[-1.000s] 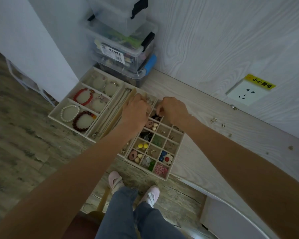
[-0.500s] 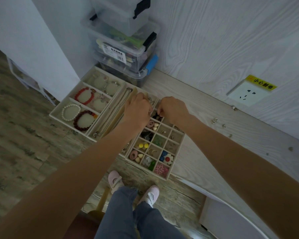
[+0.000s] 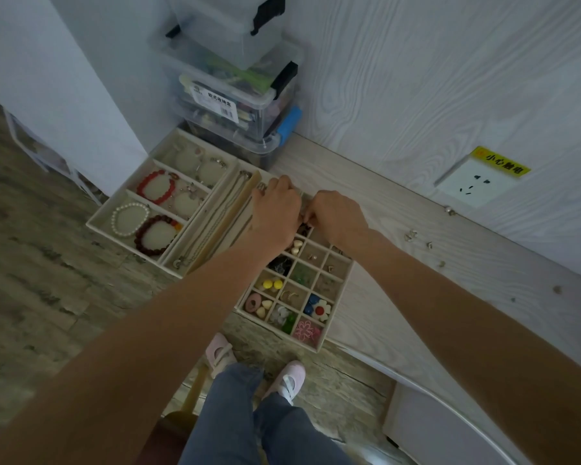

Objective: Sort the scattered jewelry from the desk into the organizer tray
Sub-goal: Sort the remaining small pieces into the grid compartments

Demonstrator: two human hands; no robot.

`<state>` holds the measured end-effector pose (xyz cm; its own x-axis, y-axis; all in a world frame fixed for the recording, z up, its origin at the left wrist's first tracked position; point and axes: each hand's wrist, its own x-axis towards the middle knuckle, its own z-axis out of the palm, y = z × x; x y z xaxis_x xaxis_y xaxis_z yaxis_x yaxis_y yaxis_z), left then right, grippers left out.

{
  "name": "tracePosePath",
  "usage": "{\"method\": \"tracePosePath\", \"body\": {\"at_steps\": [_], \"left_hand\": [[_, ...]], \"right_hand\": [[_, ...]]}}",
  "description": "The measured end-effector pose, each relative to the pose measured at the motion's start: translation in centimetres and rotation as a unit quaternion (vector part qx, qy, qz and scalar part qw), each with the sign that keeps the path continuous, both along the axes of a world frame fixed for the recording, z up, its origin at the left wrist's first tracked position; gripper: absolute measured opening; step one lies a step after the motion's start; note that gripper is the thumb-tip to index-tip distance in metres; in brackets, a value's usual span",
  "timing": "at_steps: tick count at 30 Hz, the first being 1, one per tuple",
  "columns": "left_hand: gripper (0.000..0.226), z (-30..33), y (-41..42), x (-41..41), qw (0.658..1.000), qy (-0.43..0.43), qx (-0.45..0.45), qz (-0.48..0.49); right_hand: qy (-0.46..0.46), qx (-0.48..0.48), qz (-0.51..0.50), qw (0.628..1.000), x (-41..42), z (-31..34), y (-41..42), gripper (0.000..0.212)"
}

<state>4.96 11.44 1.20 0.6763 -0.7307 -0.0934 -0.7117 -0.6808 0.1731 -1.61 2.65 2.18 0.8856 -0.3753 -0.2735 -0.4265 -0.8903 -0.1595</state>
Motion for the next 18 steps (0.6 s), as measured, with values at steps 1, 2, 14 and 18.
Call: {"method": "tracePosePath", "body": {"at_steps": [1, 2, 14, 18], "left_hand": [[0.029, 0.1, -0.1, -0.1, 1.000, -0.006, 0.007, 0.002], [0.029, 0.1, -0.2, -0.1, 1.000, -0.013, 0.013, 0.003], [0.027, 0.5, -0.6, -1.1, 0.996, -0.072, 0.032, 0.029], [0.031, 0.6, -0.3, -1.0, 0.998, -0.059, 0.027, 0.021]], "right_hand": [[-0.003, -0.004, -0.001, 1.000, -0.1, 0.0, 0.0, 0.019], [-0.004, -0.006, -0.002, 1.000, -0.2, 0.0, 0.0, 0.019], [-0.019, -0.005, -0.019, 1.000, -0.1, -0.7, -0.4, 0.019], [-0.020, 0.008, -0.021, 1.000, -0.1, -1.1, -0.5, 0.020]]}}
